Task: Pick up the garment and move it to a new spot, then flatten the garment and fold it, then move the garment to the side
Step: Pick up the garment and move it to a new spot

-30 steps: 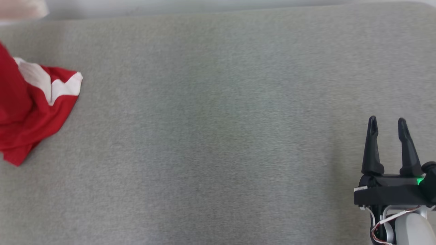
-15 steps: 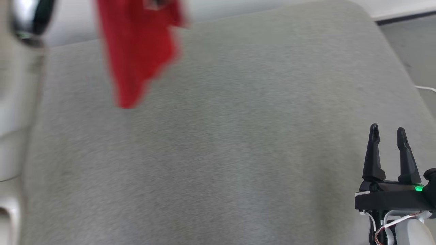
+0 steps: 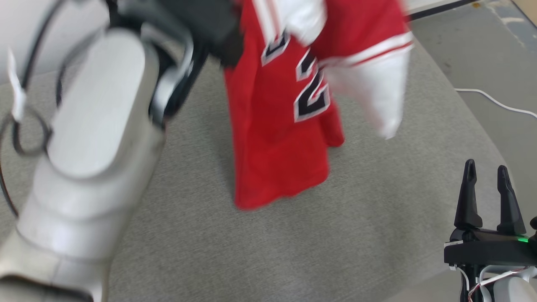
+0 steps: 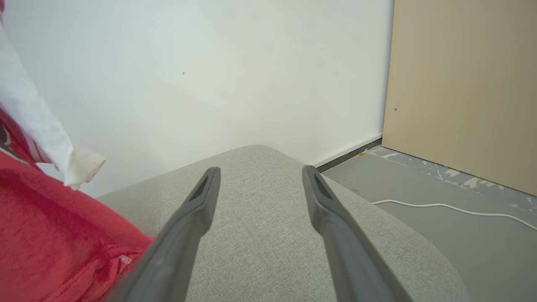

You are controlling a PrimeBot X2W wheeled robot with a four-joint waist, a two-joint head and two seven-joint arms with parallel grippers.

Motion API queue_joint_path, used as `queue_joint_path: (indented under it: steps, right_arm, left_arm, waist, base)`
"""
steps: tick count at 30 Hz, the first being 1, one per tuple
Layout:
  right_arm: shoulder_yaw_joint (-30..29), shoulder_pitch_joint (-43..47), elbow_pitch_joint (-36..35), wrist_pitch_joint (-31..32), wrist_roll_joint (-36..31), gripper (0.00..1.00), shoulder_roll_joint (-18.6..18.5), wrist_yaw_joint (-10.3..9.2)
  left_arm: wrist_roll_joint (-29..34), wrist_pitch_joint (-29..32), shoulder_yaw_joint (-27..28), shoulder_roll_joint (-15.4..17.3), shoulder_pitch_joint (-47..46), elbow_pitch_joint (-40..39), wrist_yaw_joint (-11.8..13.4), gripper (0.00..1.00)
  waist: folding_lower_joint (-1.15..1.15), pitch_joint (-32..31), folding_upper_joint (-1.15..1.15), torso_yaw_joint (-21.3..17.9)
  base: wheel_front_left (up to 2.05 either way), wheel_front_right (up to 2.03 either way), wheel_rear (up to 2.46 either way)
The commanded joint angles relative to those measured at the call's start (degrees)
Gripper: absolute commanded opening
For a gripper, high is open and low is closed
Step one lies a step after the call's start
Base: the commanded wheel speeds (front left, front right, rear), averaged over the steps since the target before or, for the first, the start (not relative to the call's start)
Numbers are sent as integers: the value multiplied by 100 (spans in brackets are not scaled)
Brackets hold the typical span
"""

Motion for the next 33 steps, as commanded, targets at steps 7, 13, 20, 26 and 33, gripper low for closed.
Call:
queue_joint_path:
  steps: [7,13,20,26,33]
  right_arm:
    - [-20,37,-22,-4,-197,100,-4,-14]
    - [32,33,-23,-4,-359,100,-4,-14]
    - [198,88,54,-4,-456,100,-4,-14]
    - [316,154,105,-4,-497,100,-4,-14]
    - [412,256,126,-4,-613,100,-3,-14]
  left_arm:
    - [-304,-335,425,572,1854,-169,443,0]
    - [-574,-686,809,980,3328,-397,745,0]
    - [-891,-1073,1124,1049,4746,-566,999,0]
    - [-868,-1258,1079,999,5284,-429,969,100]
    - [-559,-1446,1273,843,5257,-633,1021,100]
  waist:
    - [0,-130,0,617]
    - [0,-195,0,998]
    - [0,-314,0,1167]
    - [0,-423,0,1221]
    - [0,-664,0,1452]
  base:
    - [0,0,0]
    - [0,0,0]
    - [0,0,0]
    - [0,0,0]
    - [0,0,0]
